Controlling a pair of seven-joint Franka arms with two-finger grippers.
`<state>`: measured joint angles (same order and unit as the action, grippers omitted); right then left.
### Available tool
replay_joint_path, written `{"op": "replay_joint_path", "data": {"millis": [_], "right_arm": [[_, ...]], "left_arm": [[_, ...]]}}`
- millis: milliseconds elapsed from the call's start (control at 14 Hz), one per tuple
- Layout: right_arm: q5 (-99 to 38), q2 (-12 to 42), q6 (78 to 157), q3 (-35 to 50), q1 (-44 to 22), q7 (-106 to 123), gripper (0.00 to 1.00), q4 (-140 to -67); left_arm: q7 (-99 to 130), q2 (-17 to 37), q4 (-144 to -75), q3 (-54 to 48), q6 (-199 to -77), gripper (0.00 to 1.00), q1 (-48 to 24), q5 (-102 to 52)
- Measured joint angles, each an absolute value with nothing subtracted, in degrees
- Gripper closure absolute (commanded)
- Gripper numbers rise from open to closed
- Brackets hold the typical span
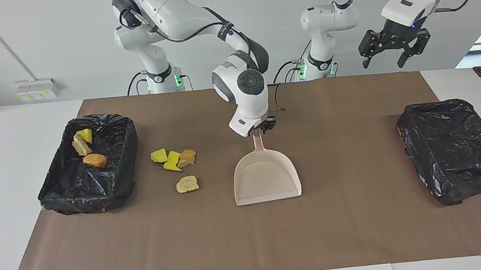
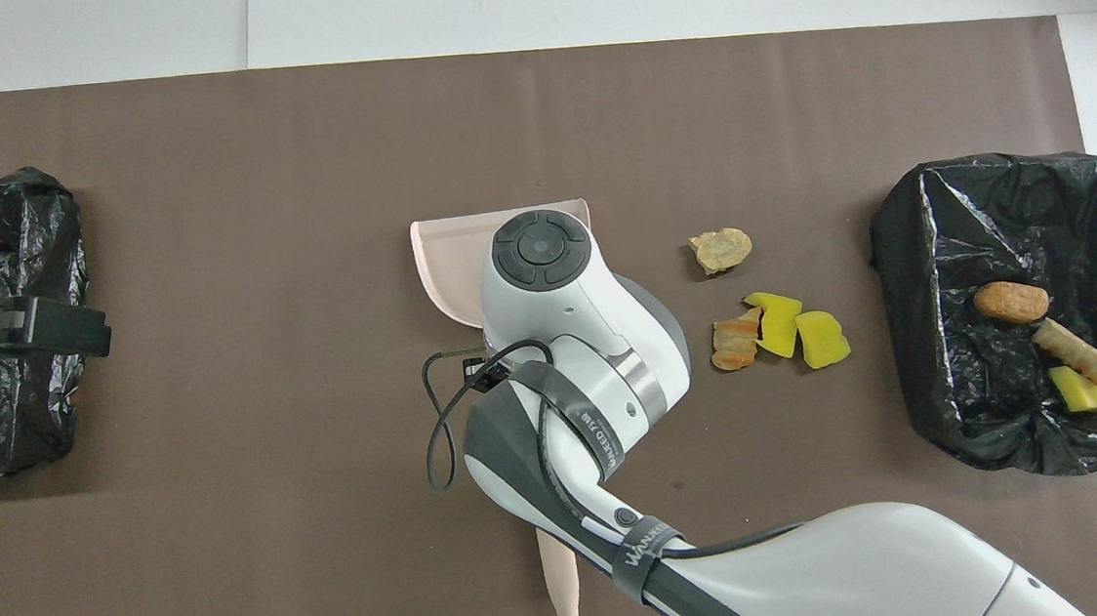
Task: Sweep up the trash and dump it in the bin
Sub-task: 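Bring the dustpan back and lower it near the remaining yellow pieces, then release the dustpan and withdraw the right gripper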
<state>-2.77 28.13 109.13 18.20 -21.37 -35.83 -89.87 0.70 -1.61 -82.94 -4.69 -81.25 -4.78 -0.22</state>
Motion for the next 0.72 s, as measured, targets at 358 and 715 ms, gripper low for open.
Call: {"op": "replay_joint_path", "data": {"millis": [358,715], "right_arm": [[-3.6,18.58,99.96,18.48,-21.53,-35.86,0.0,-90.79],[-10.62,2.93,97.23,18.99,-26.28,-36.63,0.0,-107.3]], "left_arm": [[0.67,-1.61,-82.94,-4.49,-81.51,0.0,-3.21,-0.21],[0.68,-1.63,-82.98,-6.14,-81.5,0.0,-2.9,-0.32]]}}
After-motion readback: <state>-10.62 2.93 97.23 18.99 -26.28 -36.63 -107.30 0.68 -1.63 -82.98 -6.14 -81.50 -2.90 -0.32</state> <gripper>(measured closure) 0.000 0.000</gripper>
